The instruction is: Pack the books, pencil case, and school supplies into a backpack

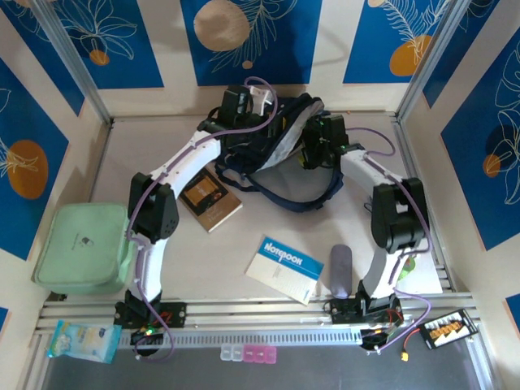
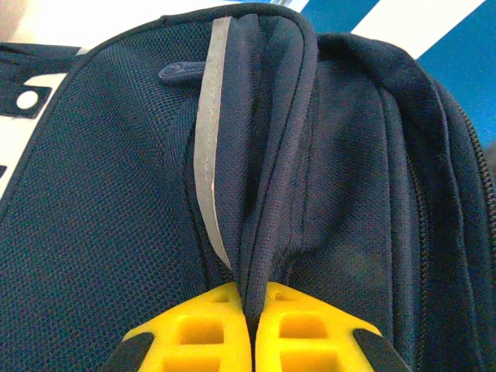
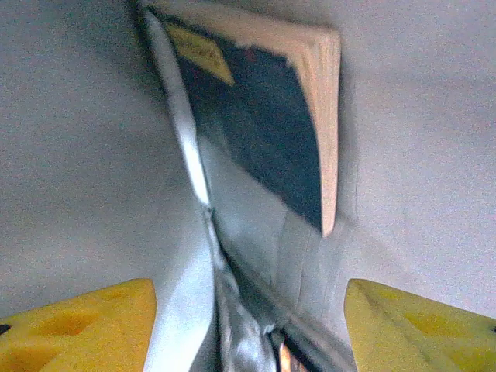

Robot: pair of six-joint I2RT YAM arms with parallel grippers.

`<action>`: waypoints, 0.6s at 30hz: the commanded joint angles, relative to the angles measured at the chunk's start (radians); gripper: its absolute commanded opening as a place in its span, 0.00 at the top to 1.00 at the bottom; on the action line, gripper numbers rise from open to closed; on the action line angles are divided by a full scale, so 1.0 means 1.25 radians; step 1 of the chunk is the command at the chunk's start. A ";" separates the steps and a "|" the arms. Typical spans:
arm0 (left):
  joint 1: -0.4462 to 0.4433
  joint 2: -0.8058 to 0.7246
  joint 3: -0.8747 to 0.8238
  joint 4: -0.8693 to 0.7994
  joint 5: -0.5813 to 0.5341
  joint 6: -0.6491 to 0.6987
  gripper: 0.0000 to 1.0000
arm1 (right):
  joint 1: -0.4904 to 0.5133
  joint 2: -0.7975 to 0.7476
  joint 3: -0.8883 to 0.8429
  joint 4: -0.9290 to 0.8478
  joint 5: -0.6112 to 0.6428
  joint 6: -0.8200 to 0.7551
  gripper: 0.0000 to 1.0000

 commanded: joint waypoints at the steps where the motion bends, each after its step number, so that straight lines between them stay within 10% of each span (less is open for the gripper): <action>1: 0.013 -0.001 -0.017 0.089 0.032 0.019 1.00 | -0.016 -0.097 -0.076 -0.057 -0.012 0.008 0.34; 8: 0.000 -0.010 -0.123 0.105 0.065 0.046 0.98 | -0.120 -0.308 -0.197 -0.259 0.157 -0.117 0.32; 13: 0.001 -0.062 -0.225 0.096 0.058 0.051 0.53 | -0.139 -0.402 -0.187 -0.315 0.184 -0.307 0.29; 18: 0.002 -0.172 -0.366 0.085 -0.014 0.035 0.32 | -0.098 -0.427 -0.121 -0.316 0.175 -0.464 0.22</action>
